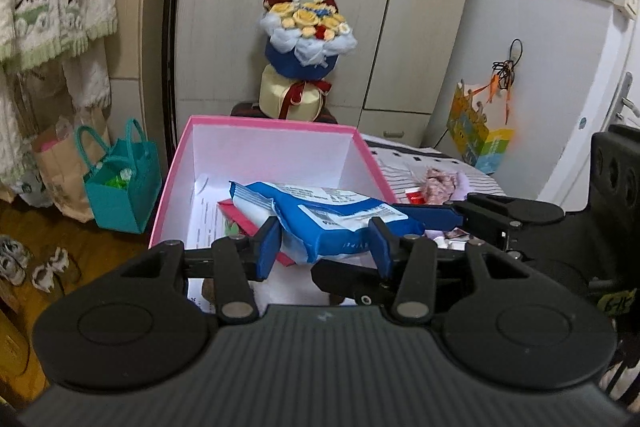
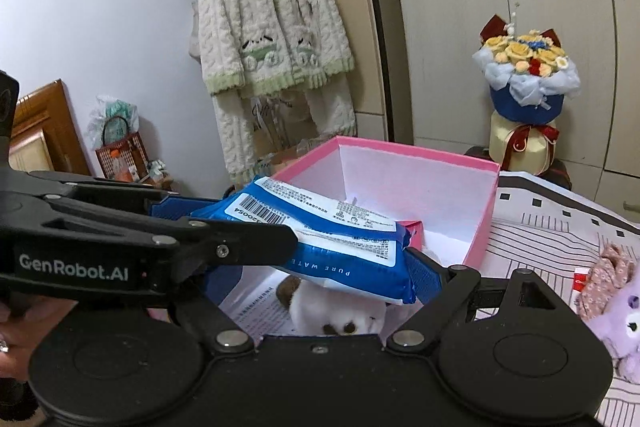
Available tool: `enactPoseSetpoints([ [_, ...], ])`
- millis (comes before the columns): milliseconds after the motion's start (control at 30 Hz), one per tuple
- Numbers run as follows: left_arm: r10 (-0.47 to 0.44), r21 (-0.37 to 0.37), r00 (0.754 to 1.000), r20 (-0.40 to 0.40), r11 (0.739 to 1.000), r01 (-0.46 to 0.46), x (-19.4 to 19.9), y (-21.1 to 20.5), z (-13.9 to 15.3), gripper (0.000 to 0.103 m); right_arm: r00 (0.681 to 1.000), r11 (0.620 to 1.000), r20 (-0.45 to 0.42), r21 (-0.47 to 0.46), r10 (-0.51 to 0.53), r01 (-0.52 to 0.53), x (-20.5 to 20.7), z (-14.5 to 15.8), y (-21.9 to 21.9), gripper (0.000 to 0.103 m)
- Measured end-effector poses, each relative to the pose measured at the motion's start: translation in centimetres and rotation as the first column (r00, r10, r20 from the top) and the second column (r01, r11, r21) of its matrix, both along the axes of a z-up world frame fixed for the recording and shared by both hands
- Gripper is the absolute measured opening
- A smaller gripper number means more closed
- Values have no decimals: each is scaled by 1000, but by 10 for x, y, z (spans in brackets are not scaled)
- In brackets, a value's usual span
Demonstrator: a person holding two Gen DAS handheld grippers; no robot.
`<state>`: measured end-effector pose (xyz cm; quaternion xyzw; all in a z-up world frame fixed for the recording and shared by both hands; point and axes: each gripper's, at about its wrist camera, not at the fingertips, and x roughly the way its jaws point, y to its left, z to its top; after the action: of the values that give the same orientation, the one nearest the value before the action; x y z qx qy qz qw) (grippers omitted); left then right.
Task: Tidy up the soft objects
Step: 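Lower the wet-wipes pack into the box and open the left gripper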
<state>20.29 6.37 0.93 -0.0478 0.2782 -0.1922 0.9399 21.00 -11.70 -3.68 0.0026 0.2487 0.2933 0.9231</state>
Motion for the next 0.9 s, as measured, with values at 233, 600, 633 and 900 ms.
enactPoseSetpoints([
  [233, 6, -39, 999, -42, 999, -8, 14, 10, -16, 45, 1000, 999, -22, -42, -1, 0, 15, -9, 10, 90],
  [600, 34, -2, 999, -40, 999, -34, 13, 12, -17, 60, 999, 997, 23, -76, -30, 32, 6, -11, 9, 89],
  [633, 34, -4, 999, -28, 999, -34, 8, 14, -14, 61, 999, 997, 28, -71, -31, 33, 3, -9, 6, 89],
  [900, 12, -15, 998, 61, 1000, -11, -30, 25, 19, 64, 998, 999, 49, -32, -34, 35, -33, 16, -25, 89],
])
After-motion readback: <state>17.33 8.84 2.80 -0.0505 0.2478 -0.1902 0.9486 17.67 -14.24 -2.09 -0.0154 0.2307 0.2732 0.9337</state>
